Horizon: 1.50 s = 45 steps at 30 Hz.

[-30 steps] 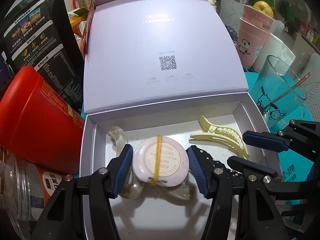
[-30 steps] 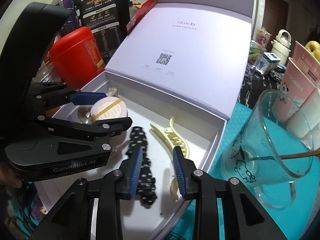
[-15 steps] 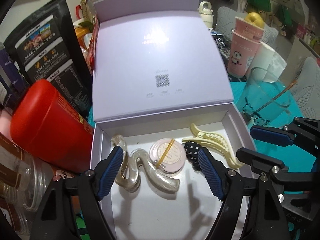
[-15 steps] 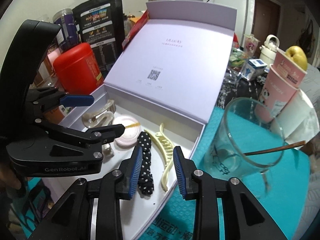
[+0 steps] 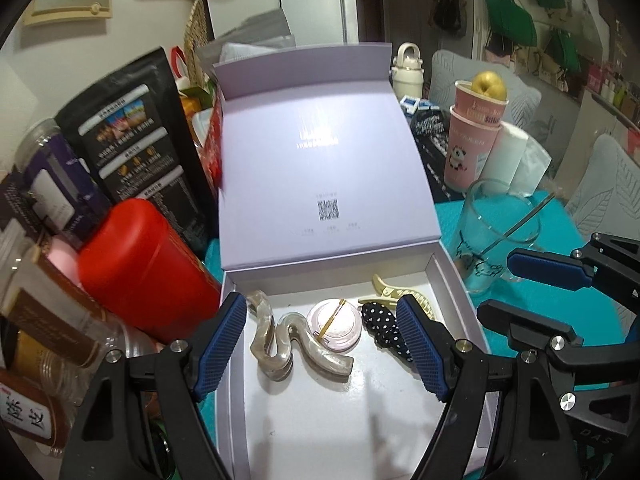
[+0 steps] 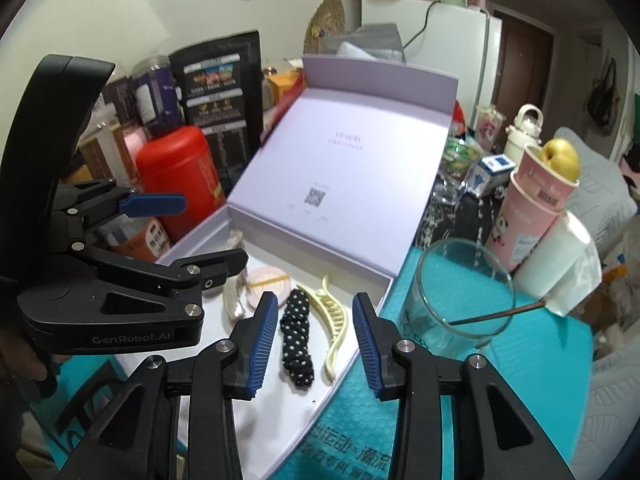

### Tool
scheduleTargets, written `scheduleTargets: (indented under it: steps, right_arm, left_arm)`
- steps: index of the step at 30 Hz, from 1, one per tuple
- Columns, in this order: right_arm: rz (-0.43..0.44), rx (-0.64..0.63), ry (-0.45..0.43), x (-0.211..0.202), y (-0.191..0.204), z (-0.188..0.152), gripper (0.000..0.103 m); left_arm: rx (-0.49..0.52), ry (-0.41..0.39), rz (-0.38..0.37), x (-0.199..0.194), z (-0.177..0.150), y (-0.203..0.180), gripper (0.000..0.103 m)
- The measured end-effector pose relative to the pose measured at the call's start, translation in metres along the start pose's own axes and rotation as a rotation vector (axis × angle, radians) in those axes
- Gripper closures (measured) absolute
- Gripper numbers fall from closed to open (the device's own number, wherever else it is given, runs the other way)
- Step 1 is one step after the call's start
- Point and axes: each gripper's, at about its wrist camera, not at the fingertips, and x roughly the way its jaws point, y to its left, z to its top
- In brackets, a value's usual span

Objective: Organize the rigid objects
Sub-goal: 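Withdraw both open tools from the box back over the mat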

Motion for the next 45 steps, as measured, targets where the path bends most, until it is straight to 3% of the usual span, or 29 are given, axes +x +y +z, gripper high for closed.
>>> scheduleTargets:
  steps: [10, 15, 23, 25, 30, 45]
  right_arm:
    - [-0.03, -0.017, -0.072, -0.041, 0.012, 0.008, 0.06]
    - [-0.038, -0.013, -0.101, -0.06, 0.017, 0.008, 0.052]
    - [-0.049, -0.026, -0.144, -0.088, 0.03, 0.004, 0.044]
    - [-0.049, -0.028, -0.155, -0.094, 0.033, 0.002, 0.036]
    - [-0.051, -0.029, -0.174, -0.109, 0.041, -0.004, 0.029]
    - [-0.04, -0.044, -0.199, -0.142, 0.067, -0.032, 0.028]
  left_arm:
    - [-0.012, -0.101, 0.01, -0.046, 0.001, 0.002, 0.026]
    - [-0.021, -0.146, 0.02, -0.067, -0.002, 0.004, 0.002]
    - [-0.041, -0.2, 0.036, -0.098, -0.01, 0.007, 0.002]
    - [-0.045, -0.208, 0.039, -0.105, -0.013, 0.008, 0.002]
    - [-0.058, -0.222, 0.042, -0.121, -0.023, 0.009, 0.002]
    - [-0.076, -0.239, 0.043, -0.151, -0.06, 0.008, 0.002]
